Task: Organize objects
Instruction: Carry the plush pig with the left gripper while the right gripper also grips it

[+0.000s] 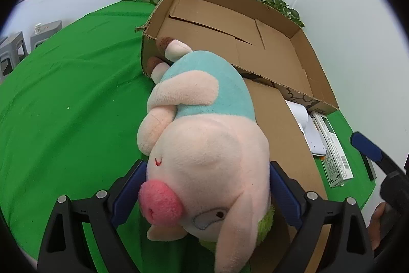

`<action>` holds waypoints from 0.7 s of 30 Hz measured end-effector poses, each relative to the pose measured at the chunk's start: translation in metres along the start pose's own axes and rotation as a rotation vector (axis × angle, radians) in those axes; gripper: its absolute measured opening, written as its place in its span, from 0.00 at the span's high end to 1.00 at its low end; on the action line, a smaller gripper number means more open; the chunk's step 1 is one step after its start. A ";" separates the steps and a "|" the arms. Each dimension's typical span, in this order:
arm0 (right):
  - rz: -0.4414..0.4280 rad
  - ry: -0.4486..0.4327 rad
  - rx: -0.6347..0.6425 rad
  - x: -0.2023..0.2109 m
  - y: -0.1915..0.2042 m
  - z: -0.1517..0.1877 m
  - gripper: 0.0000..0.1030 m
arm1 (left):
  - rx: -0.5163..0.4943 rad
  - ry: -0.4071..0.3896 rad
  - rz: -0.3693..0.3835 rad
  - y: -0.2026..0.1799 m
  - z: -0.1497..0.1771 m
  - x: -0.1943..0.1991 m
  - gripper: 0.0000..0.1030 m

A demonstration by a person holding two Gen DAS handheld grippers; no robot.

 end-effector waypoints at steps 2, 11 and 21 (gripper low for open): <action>-0.020 0.004 0.004 -0.001 0.008 -0.004 0.00 | -0.013 0.003 0.015 0.000 0.001 0.001 0.16; -0.094 0.098 -0.019 -0.027 0.034 -0.019 0.00 | -0.021 -0.022 0.042 0.006 0.000 0.021 0.34; -0.201 0.273 -0.042 -0.088 0.093 -0.043 0.00 | 0.020 -0.028 0.026 0.038 0.008 0.063 0.34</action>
Point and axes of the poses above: each gripper's, at about its wrist camera, not at the fingertips, and x roughly against the way its jaws point, y to its left, z to its underside, the point moved 7 cm from there along -x, roughly the way its jaws point, and after that the axes turned 15 degrees about z, right-handed, at the moved point
